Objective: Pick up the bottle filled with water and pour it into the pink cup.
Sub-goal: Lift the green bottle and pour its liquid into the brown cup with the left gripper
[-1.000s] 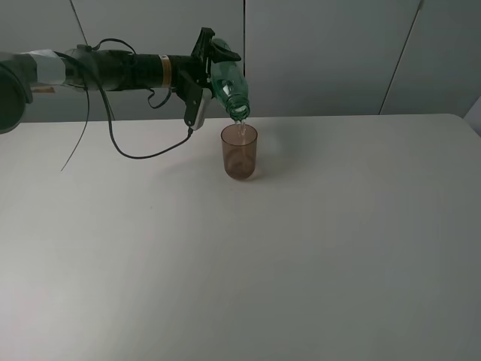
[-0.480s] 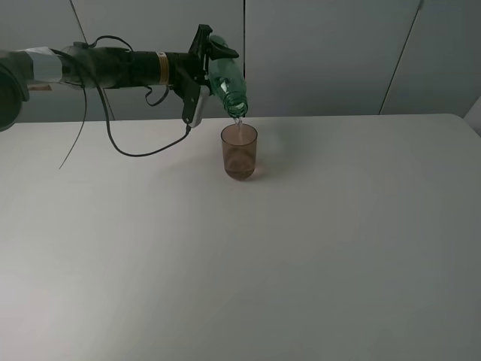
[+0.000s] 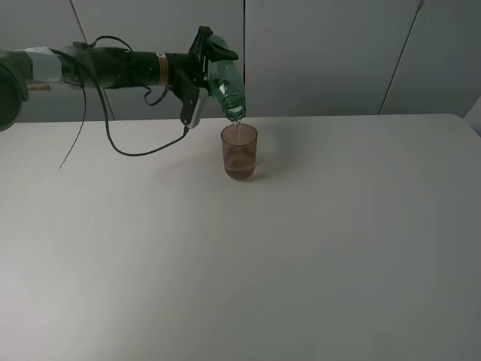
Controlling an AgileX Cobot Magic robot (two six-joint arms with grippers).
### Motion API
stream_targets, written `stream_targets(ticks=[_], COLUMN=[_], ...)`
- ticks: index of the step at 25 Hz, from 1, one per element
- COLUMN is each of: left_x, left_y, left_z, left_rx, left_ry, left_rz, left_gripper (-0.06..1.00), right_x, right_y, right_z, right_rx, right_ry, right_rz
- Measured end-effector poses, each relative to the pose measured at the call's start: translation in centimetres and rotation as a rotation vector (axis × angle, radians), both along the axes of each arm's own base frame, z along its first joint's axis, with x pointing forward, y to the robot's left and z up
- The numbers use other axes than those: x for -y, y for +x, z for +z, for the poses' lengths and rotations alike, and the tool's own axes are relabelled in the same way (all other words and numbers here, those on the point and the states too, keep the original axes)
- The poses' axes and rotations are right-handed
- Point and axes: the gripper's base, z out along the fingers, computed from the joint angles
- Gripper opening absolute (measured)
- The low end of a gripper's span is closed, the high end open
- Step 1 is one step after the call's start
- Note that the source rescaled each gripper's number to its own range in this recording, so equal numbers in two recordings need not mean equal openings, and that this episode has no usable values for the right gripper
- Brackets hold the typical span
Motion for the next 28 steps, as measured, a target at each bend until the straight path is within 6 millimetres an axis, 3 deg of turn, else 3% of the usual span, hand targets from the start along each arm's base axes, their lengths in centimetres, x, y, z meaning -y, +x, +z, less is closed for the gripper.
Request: stream_targets(ticks=[28], left_x=[0.06], left_y=[-0.04], left_z=[0.71], left_rx=[0.092], left_ry=[0.044], left_rz=[-0.031], left_gripper=[0.01], right_x=[0.0], right_y=[0.0], right_z=[0.0], right_rx=[0.0], right_ry=[0.0], right_rz=[0.0])
